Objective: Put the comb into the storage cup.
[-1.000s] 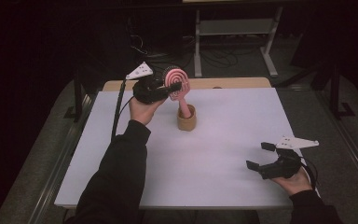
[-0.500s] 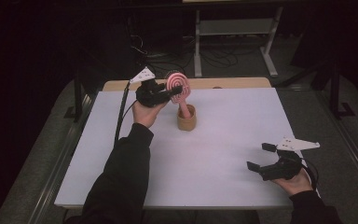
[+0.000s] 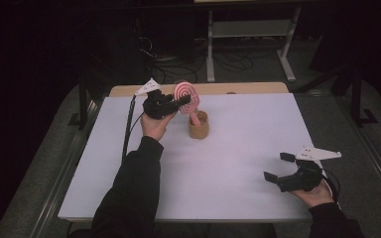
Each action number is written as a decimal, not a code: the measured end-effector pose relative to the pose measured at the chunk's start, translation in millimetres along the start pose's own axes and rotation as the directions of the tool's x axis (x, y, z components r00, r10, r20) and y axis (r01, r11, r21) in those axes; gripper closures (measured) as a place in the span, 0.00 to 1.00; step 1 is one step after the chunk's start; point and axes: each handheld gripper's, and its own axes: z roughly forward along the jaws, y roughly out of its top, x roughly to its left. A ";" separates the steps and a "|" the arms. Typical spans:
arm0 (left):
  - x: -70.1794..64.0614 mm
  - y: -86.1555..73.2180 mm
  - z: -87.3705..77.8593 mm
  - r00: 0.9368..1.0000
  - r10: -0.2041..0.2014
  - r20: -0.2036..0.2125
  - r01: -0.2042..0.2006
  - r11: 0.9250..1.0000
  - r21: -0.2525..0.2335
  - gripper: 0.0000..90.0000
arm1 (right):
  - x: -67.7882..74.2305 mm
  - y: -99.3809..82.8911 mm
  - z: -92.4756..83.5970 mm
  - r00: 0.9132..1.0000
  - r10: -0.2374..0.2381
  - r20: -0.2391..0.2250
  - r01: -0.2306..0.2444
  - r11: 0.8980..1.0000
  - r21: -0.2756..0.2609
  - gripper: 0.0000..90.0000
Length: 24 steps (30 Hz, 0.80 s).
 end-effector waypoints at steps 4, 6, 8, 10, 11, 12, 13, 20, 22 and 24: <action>3.5 -2.5 -2.5 1.000 -0.023 -0.001 0.023 1.000 -0.017 0.70 | -0.1 -0.3 0.0 1.000 0.000 0.001 0.000 1.000 0.000 0.00; 6.9 -5.3 -5.3 0.999 -0.047 0.005 0.047 0.998 -0.031 0.70 | -0.2 -0.5 -0.1 1.000 0.002 0.002 -0.002 1.000 0.001 0.00; 8.5 -6.4 -7.2 0.999 -0.054 0.003 0.054 0.998 -0.034 0.70 | -0.2 -0.6 0.0 1.000 0.002 0.002 -0.002 1.000 0.001 0.00; 9.9 -7.3 -8.9 0.998 -0.062 0.005 0.062 0.997 -0.035 0.70 | -0.3 -0.6 0.1 1.000 0.003 0.003 -0.003 1.000 0.002 0.00; 10.4 -7.6 -9.7 0.998 -0.064 0.004 0.065 0.997 -0.035 0.70 | -0.3 -0.6 0.2 1.000 0.002 0.003 -0.002 1.000 0.001 0.00; 11.0 -8.0 -10.5 0.998 -0.066 0.004 0.066 0.997 -0.035 0.70 | -0.2 -0.7 0.3 1.000 0.002 0.004 -0.002 1.000 0.002 0.00; 11.3 -8.3 -11.2 0.998 -0.065 0.001 0.065 0.997 -0.035 0.69 | -0.2 -0.7 0.4 1.000 0.002 0.004 -0.002 1.000 0.002 0.00; 11.4 -11.5 -16.6 0.999 -0.048 -0.017 0.047 0.998 -0.029 0.69 | -0.7 -1.0 0.9 1.000 0.006 0.006 -0.006 1.000 0.009 0.00; 11.7 -12.9 -18.7 0.999 -0.051 -0.008 0.051 0.998 -0.028 0.69 | -0.8 -1.2 1.1 1.000 0.008 0.005 -0.008 1.000 0.011 0.00; 11.7 -14.3 -21.3 0.999 -0.049 -0.011 0.049 0.999 -0.018 0.69 | -0.9 -1.2 1.2 1.000 0.007 0.006 -0.007 1.000 0.010 0.00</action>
